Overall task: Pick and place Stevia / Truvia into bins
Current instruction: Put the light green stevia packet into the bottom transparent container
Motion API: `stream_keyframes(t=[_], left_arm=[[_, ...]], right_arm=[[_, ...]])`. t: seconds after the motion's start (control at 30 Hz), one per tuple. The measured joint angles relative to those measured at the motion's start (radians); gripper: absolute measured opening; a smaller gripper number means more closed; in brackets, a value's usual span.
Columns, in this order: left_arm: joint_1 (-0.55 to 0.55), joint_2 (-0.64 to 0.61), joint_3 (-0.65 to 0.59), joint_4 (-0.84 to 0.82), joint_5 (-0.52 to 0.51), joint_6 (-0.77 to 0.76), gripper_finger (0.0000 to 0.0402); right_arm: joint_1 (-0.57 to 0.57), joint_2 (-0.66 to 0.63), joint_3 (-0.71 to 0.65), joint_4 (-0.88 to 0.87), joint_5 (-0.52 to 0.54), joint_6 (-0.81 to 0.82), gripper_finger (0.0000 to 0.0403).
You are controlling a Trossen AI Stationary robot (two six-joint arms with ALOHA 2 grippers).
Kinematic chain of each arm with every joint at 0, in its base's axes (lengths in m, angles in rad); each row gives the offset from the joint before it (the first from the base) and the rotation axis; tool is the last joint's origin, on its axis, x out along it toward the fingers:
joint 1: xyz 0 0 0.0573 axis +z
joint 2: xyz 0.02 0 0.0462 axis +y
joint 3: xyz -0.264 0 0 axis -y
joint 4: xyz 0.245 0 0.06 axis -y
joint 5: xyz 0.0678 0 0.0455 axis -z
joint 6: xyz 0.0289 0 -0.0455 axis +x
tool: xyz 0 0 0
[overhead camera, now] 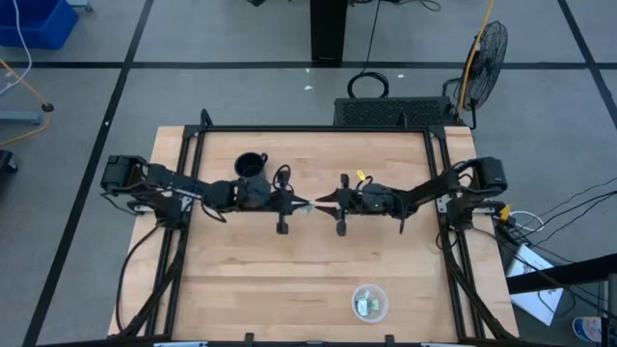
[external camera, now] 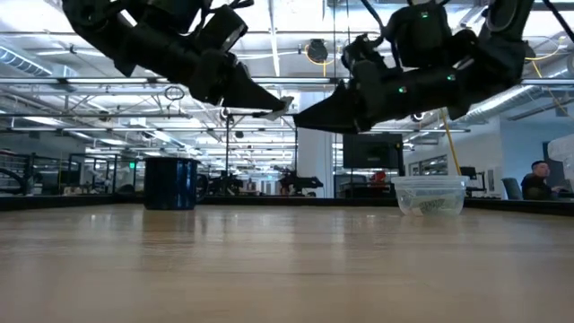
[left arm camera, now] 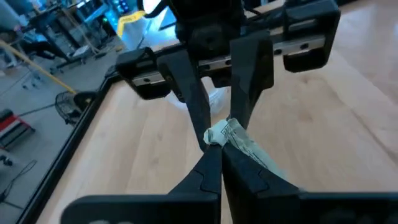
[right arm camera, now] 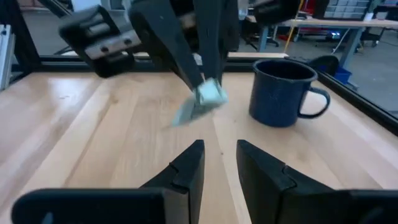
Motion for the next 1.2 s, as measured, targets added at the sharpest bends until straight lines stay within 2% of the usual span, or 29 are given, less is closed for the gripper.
stream_keyframes(t=[0.1,0.33,0.57,0.77,1.07,1.2], left_arm=[[0.009,0.000,0.000,-0.012,0.012,0.016,0.0006],[0.021,0.000,0.000,-0.024,-0.014,0.036,0.0025],[0.021,0.000,0.001,-0.056,-0.039,0.036,0.0006],[0.021,0.000,0.001,-0.056,-0.049,0.027,0.0030],[0.020,0.000,0.001,-0.055,-0.074,0.020,0.0005],[0.010,0.000,0.001,-0.045,-0.063,0.020,0.0021]], right_arm=[[-0.004,0.028,0.038,0.002,0.001,0.012,0.0089],[-0.013,0.073,0.086,0.002,0.002,0.103,0.0089],[-0.011,0.076,0.086,-0.016,0.001,0.183,0.0089],[-0.011,0.076,0.086,-0.014,0.000,0.188,0.0089],[0.002,0.076,0.086,0.004,-0.024,0.188,0.0089],[-0.015,0.076,0.086,0.015,-0.022,0.188,0.0089]])
